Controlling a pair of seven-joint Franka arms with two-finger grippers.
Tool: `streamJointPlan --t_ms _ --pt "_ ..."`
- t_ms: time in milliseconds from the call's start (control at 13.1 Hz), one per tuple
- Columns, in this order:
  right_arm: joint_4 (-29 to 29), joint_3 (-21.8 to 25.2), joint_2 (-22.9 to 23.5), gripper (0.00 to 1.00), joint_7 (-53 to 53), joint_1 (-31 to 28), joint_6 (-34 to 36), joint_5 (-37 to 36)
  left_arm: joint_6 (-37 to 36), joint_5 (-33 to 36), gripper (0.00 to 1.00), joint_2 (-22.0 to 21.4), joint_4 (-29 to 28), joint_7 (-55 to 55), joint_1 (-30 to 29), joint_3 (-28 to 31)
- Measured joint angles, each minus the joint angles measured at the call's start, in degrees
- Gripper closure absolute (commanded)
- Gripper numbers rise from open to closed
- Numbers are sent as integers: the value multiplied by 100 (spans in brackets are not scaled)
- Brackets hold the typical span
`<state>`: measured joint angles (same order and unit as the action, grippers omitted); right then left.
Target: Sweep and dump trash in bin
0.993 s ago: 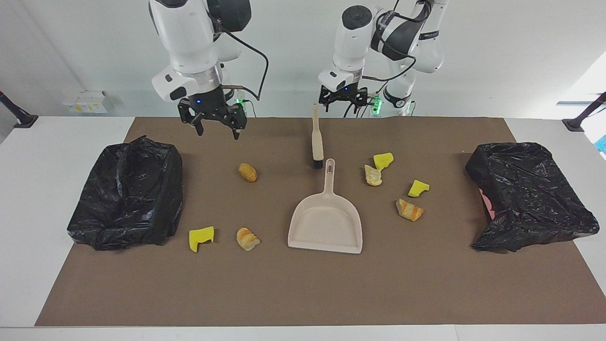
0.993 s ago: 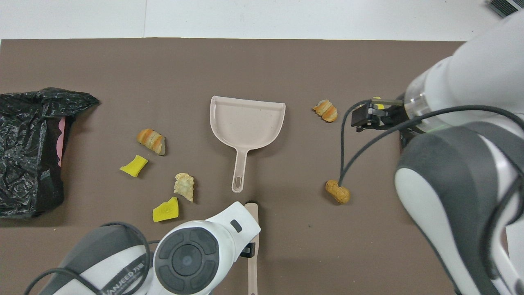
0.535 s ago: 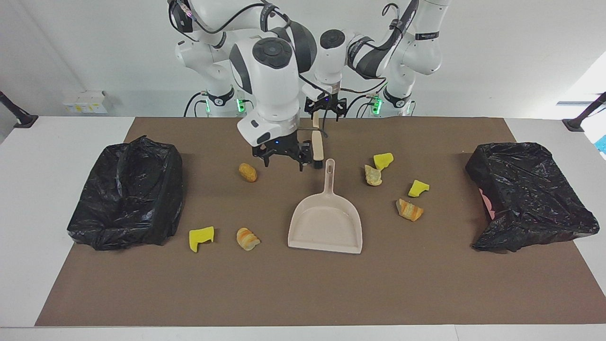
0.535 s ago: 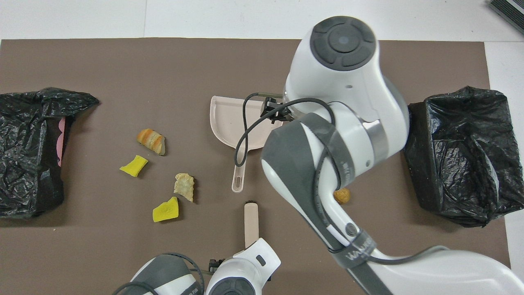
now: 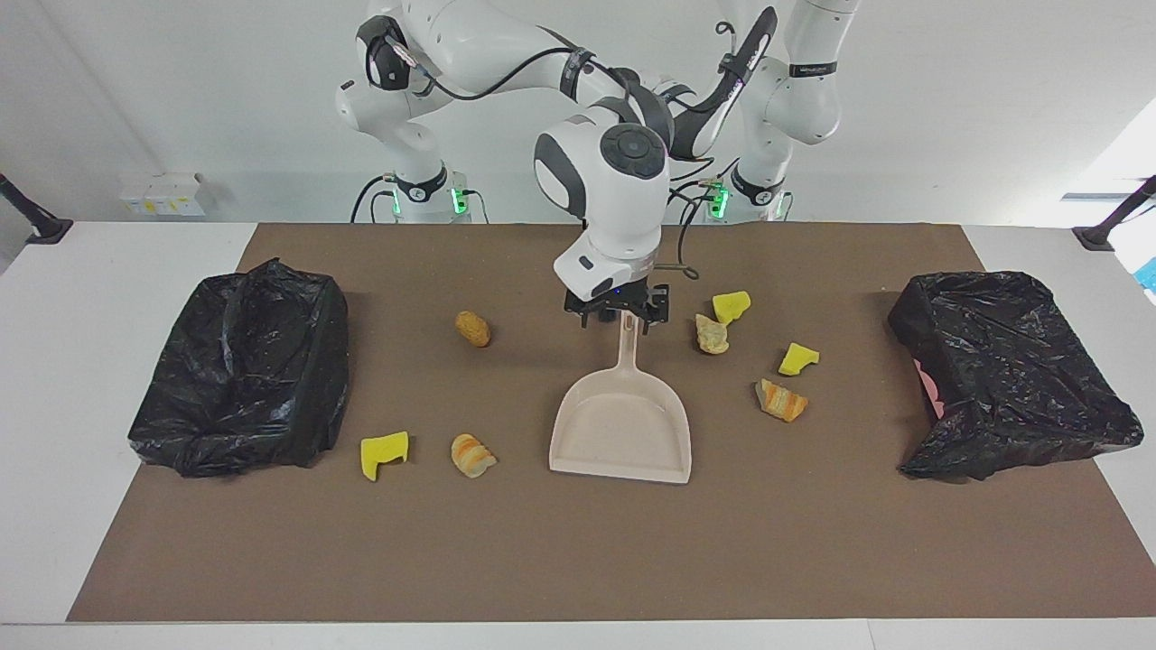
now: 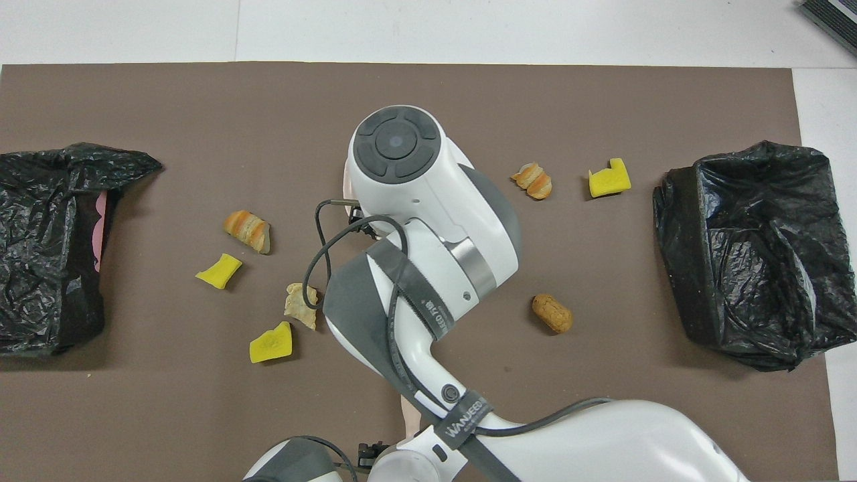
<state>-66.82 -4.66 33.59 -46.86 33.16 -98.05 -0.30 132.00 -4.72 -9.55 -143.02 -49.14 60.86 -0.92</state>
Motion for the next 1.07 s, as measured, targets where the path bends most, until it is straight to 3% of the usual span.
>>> streamJointPlan --t_ms 229,458,840,917,993,1069 --pt "-92 5 153 2 -26 0 -219 311 0 0 34 0 -13 -176 21 8" --pt "-478 -2 189 2 47 16 -596 404 0 0 42 0 -23 -487 26 9" --pt "-1114 0 43 12 611 -3 -675 607 -8 0 75 0 -41 -525 28 9" --pt "-1264 0 -29 15 687 -3 -719 640 -8 0 92 0 -44 -526 28 9" --pt "-1410 -2 -101 16 714 -1 -801 660 -16 0 100 0 -46 -529 28 10" --pt "-1501 -4 -138 21 727 6 -859 668 -50 0 100 -1 -48 -531 30 12"
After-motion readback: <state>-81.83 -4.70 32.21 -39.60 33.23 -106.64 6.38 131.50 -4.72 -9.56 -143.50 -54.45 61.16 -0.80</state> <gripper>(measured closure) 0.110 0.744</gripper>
